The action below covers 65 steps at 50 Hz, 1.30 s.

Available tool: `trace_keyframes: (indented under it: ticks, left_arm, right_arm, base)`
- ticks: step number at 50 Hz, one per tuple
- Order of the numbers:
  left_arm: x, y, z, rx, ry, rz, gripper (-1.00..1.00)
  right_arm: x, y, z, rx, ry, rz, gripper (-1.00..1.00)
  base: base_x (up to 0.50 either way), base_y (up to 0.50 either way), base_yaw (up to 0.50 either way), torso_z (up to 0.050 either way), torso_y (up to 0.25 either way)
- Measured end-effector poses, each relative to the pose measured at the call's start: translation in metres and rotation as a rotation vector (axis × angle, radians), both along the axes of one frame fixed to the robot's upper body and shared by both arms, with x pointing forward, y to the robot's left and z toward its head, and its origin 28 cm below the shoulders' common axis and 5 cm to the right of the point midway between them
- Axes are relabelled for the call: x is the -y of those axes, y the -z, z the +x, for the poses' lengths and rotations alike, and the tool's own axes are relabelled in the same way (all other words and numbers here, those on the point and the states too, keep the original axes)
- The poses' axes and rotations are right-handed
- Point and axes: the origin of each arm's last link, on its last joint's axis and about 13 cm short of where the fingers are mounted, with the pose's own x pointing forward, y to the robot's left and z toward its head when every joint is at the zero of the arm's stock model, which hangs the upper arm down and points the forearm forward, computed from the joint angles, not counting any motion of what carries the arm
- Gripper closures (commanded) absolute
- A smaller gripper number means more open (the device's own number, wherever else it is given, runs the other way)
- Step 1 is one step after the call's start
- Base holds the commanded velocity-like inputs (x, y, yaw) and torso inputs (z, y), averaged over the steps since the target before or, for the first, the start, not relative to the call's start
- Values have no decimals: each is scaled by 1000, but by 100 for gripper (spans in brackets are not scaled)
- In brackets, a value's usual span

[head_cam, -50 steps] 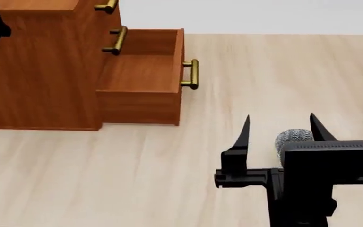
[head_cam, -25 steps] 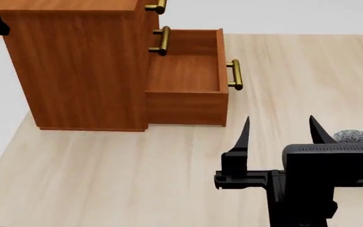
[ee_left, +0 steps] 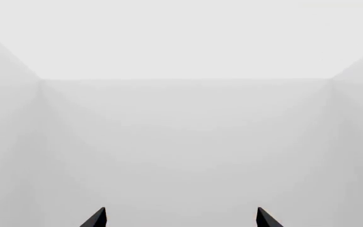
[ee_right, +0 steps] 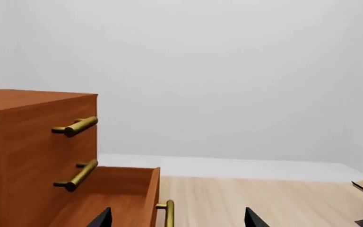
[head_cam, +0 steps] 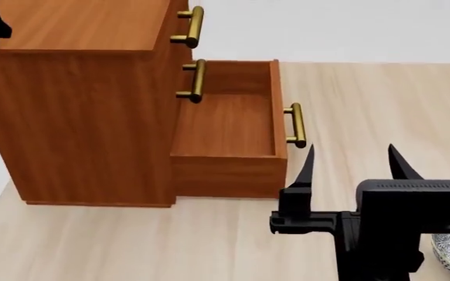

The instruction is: Close the bottom drawer of the cabinet and open the top drawer.

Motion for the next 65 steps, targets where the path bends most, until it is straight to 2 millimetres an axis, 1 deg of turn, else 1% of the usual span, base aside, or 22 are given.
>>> trace_keyframes:
  ticks: [33,58,65]
  left_arm:
    - [0,0,-3,9,15,-11,-100]
    - [-1,0,-3,12,16,-17,-100]
    - [0,-1,-3,14,12,-17,-100]
  right_arm:
    - [1,0,-4,1,3,0,-100]
    - [0,0,-4,1,-4,5,-100]
    - [0,-1,-5,2,-4,6,-100]
  base:
    - [437,0,0,0,0]
    - [-2,0,0,0,0]
    - [0,0,0,0,-217]
